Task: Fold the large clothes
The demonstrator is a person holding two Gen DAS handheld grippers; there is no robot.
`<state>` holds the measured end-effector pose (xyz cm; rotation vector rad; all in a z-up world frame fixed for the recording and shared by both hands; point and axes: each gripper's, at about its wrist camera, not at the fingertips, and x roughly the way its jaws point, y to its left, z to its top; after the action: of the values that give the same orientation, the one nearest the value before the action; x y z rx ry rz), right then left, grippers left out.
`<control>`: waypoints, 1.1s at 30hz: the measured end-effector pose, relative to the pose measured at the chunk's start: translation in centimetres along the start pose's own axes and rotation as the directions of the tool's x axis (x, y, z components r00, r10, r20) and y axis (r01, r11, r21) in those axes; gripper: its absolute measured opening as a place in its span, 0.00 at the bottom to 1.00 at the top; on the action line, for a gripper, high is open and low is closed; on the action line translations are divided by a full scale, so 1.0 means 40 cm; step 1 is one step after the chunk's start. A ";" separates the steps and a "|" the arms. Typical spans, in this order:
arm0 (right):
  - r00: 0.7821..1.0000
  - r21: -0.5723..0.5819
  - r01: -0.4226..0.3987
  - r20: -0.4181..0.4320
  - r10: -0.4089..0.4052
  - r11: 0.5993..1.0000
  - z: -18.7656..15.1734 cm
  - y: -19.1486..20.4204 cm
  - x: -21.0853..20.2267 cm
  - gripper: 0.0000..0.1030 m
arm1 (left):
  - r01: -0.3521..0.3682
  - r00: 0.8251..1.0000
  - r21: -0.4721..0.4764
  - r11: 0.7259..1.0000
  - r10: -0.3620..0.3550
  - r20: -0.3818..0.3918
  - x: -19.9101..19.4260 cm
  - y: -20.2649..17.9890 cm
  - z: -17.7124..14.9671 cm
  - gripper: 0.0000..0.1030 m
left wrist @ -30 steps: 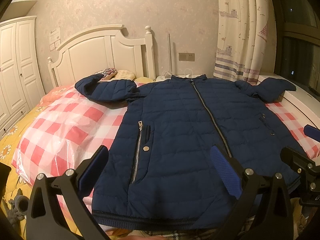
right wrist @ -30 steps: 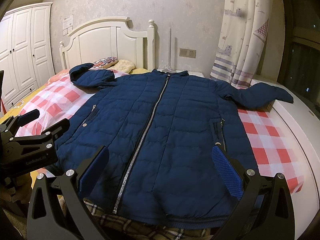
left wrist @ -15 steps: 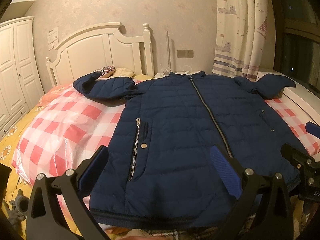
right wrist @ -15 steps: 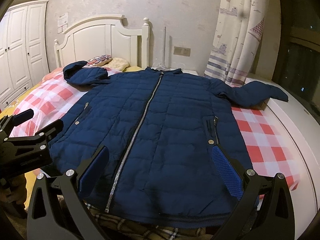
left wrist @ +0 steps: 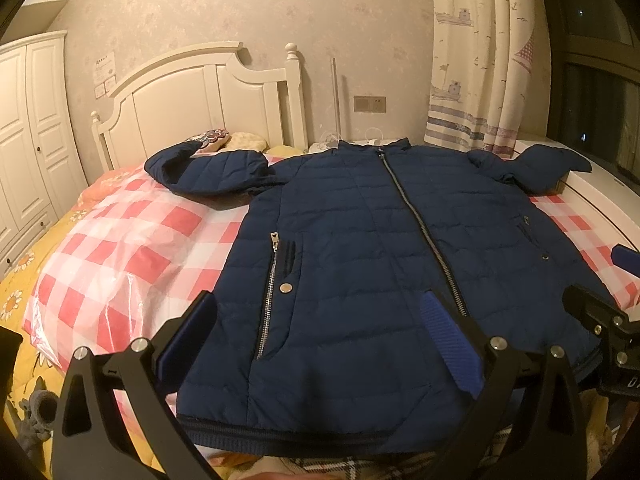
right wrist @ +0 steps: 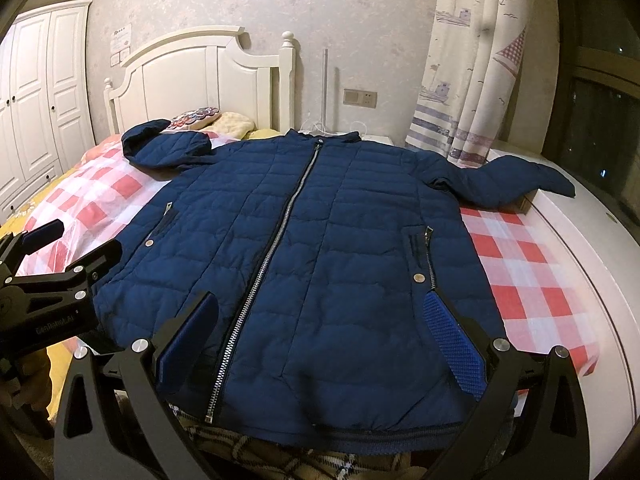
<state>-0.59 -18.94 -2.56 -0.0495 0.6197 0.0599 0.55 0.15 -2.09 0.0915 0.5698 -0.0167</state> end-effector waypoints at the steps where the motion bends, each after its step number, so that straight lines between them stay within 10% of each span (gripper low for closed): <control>1: 1.000 0.000 0.001 0.000 -0.001 1.000 0.000 -0.001 0.000 0.96 | 0.001 1.000 -0.001 1.000 -0.001 -0.001 0.001 0.001 0.000 0.98; 11: 1.000 0.003 0.002 -0.004 -0.002 1.000 0.001 -0.013 0.016 0.96 | 0.021 0.999 0.009 1.000 -0.020 -0.031 0.037 -0.001 0.018 0.98; 16: 1.000 0.033 -0.016 -0.011 0.017 0.999 0.043 -0.095 0.085 0.96 | 0.037 0.991 0.014 0.999 -0.035 -0.131 0.222 0.008 0.103 0.98; 25: 0.981 0.449 0.132 -0.188 -0.050 0.884 0.190 -0.597 0.442 0.96 | -0.069 0.935 0.013 0.998 0.069 -0.347 0.678 0.034 0.275 0.98; 33: 0.948 0.530 0.301 -0.253 -0.192 0.793 0.304 -0.892 0.682 0.96 | -0.015 0.933 -0.057 0.998 -0.006 -0.360 0.781 0.080 0.251 0.98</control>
<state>31.14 -52.61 -7.54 0.4468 0.7949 -0.3934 32.39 2.73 -10.25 0.0382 0.9374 0.0220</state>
